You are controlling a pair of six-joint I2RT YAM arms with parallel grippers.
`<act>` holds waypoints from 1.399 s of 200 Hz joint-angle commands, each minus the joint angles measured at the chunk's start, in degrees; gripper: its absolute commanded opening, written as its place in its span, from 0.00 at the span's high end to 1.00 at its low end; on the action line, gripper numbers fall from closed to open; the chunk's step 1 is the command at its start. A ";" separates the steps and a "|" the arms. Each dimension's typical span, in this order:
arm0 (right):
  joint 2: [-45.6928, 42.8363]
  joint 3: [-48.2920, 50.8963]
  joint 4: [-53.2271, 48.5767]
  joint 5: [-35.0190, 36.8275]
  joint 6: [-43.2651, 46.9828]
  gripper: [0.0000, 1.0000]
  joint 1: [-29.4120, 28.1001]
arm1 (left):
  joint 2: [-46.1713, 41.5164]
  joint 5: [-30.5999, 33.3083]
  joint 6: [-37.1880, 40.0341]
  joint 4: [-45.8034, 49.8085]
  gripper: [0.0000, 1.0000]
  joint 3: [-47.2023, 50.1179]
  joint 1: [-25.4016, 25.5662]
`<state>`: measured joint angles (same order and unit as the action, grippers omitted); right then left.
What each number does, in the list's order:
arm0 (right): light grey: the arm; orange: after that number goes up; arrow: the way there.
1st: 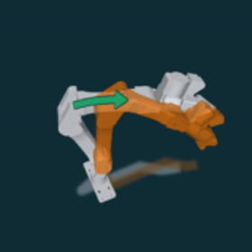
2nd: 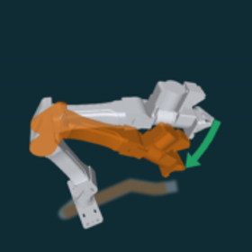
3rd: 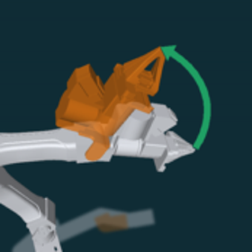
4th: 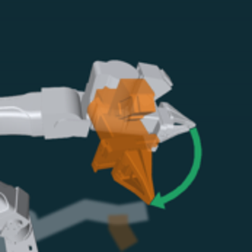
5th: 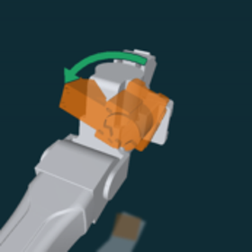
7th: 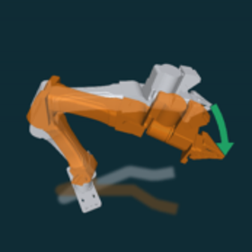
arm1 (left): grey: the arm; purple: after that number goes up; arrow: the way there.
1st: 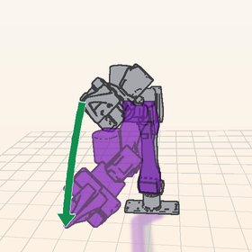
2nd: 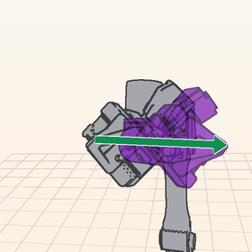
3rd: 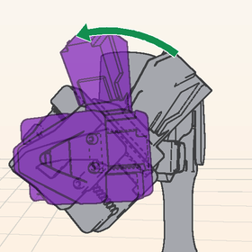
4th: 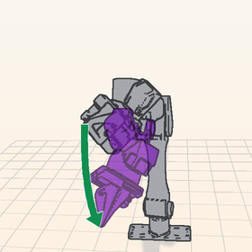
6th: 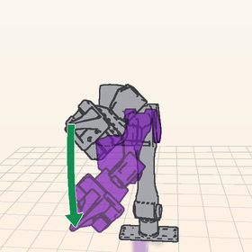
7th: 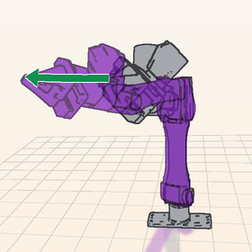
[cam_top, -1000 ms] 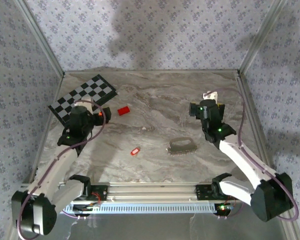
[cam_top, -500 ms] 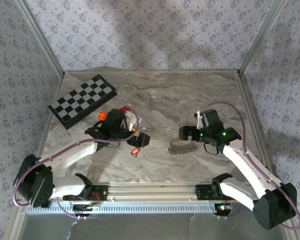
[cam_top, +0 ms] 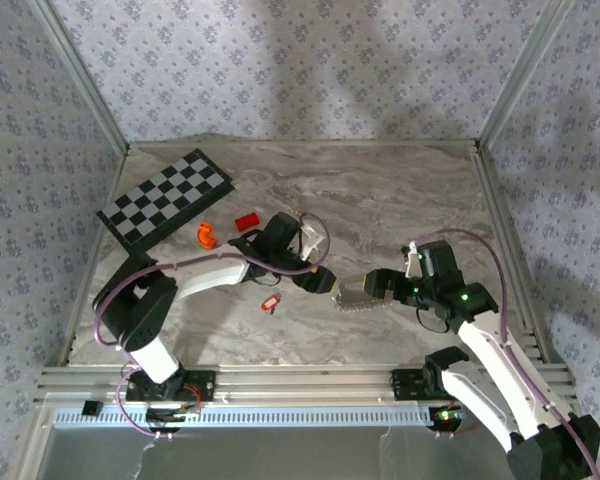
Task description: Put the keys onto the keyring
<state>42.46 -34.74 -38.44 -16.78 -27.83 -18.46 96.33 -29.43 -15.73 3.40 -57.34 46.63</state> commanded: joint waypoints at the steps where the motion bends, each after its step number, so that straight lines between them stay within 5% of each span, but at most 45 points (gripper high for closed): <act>1: -1.39 0.19 -1.53 -0.45 -2.04 0.00 0.00 | 3.59 -3.03 -0.84 -0.27 0.18 -4.05 0.09; 37: -1.59 1.41 -0.76 -0.41 -2.30 0.00 0.22 | 7.03 -4.40 -2.63 -0.47 0.33 -5.34 0.05; 280: -2.16 -0.42 -1.71 -1.55 -1.81 0.00 2.82 | 13.87 -6.17 -6.23 4.24 0.50 -9.04 2.56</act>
<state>41.21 -33.58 -38.46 -17.45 -29.61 -16.14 108.55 -34.30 -22.59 5.39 -64.03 48.40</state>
